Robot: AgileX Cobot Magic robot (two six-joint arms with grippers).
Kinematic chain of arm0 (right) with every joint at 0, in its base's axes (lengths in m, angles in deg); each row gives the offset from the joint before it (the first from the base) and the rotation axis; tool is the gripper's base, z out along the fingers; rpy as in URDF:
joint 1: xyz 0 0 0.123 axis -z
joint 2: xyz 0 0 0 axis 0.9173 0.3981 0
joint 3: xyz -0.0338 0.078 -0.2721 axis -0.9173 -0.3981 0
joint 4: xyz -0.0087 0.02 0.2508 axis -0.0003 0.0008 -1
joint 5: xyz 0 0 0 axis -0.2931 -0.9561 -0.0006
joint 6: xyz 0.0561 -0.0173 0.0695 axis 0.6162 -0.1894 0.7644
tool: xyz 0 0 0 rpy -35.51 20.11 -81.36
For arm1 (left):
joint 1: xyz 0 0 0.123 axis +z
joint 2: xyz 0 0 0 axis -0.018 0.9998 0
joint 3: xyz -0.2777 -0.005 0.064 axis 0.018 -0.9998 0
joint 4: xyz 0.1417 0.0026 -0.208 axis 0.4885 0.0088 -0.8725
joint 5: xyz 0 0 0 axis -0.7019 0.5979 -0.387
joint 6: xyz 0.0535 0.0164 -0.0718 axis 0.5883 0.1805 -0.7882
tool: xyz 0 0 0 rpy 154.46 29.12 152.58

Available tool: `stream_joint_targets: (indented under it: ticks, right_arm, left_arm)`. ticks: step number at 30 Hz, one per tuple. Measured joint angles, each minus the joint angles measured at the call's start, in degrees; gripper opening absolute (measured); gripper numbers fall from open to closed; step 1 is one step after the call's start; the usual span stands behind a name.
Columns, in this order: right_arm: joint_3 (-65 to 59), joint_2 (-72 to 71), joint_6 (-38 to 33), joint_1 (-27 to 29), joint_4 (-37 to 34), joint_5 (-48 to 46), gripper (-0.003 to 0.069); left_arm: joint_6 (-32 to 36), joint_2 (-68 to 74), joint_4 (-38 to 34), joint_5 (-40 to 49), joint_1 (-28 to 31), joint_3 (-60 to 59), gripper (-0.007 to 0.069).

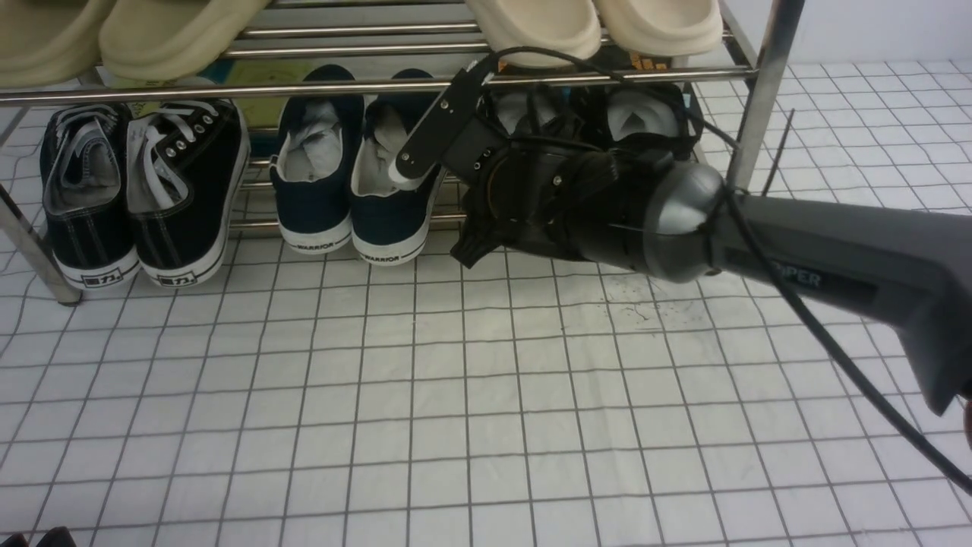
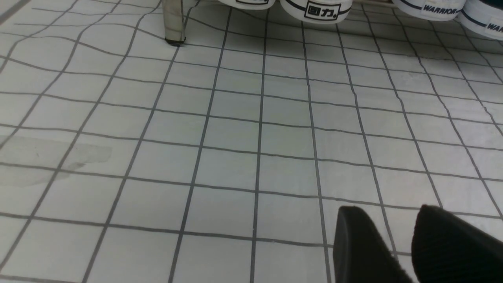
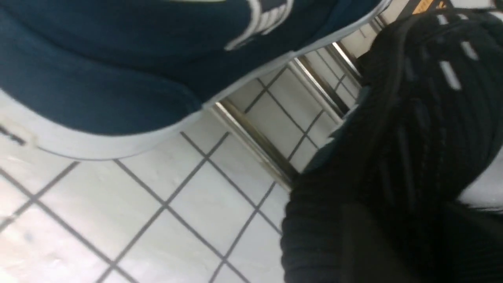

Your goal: Take the shoes off the shelf with your hand from the white checkered tablecloth.

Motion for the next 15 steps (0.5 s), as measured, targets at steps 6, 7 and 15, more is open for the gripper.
stream_joint_targets:
  ticks: [6, 7, 15]
  right_arm:
    - [0.2, -0.9, -0.1, -0.2, -2.6, -1.9, 0.0015]
    - [0.2, -1.3, -0.1, -0.3, -3.2, -2.5, 0.0016]
    - [0.2, -5.6, -6.3, -1.8, -16.3, -10.9, 0.0016]
  left_arm:
    - [0.0, 0.0, 0.1, 0.0, 0.0, 0.0, 0.024]
    - [0.0, 0.0, 0.1, 0.0, 0.0, 0.0, 0.024]
    - [0.0, 0.0, 0.1, 0.0, 0.0, 0.0, 0.024]
